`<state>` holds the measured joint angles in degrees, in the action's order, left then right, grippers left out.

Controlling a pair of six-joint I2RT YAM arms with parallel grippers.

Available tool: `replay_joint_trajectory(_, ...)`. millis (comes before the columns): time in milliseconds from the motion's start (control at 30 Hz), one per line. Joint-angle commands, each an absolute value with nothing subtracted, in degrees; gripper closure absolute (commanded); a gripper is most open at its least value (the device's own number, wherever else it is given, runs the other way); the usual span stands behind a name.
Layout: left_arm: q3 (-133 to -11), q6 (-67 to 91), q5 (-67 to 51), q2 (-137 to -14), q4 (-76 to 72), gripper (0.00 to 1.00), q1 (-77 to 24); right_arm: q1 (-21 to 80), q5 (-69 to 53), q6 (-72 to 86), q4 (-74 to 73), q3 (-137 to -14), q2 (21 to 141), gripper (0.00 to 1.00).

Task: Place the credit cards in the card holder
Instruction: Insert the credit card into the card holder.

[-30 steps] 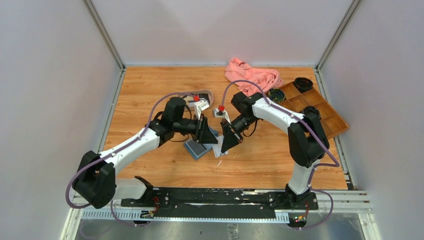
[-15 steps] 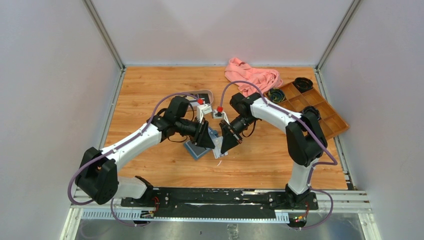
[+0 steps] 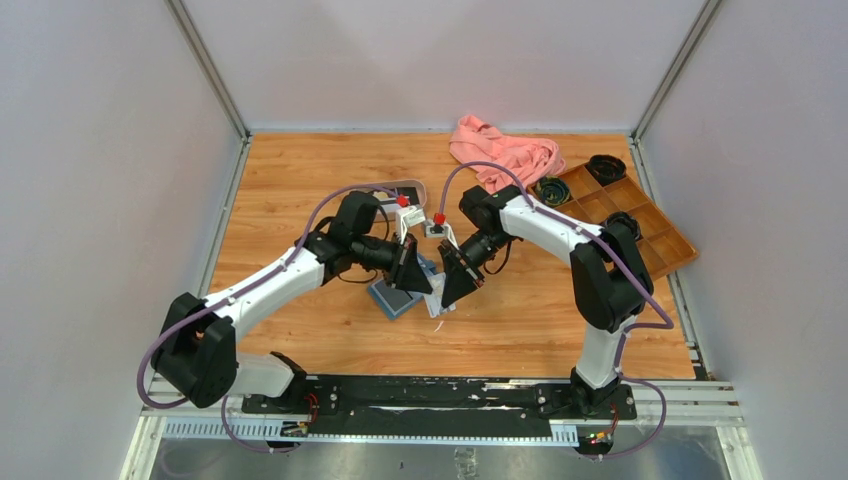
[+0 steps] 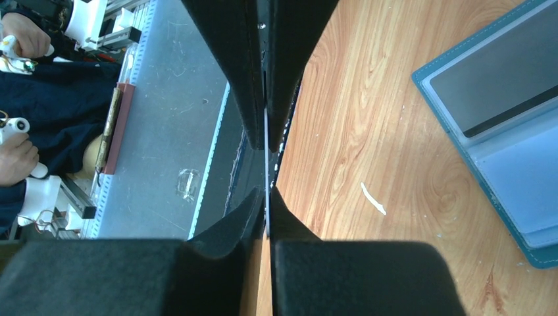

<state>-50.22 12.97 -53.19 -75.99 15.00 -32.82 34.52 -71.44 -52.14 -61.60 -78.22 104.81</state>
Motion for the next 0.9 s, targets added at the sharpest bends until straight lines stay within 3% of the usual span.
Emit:
replay_joint_trajectory(0, -47.8, 15.9, -54.3, -75.4, 11.1, 1.00, -33.1, 35.5, -70.9, -53.2, -63.4, -79.6, 105.2, 0.78)
replay_joint_trajectory(100, -44.3, 19.6, -53.7, -73.3, 6.6, 1.00, -33.1, 35.6, -70.1, -53.1, -63.4, -79.7, 104.7, 0.51)
replay_joint_trajectory(233, -37.7, 24.8, -50.6, -67.9, 0.4, 1.00, -33.1, 34.9, -68.8, -53.2, -63.4, -79.7, 103.2, 0.37)
replay_joint_trajectory(567, -24.8, 33.1, -38.5, -49.8, -3.3, 1.00, -32.4, 28.2, -68.4, -54.2, -63.3, -79.1, 100.5, 0.33)
replay_joint_trajectory(867, -22.3, 33.3, -37.4, -48.1, -4.9, 1.00, -29.4, 23.5, -71.8, -51.7, -59.0, -76.8, 98.2, 0.33)
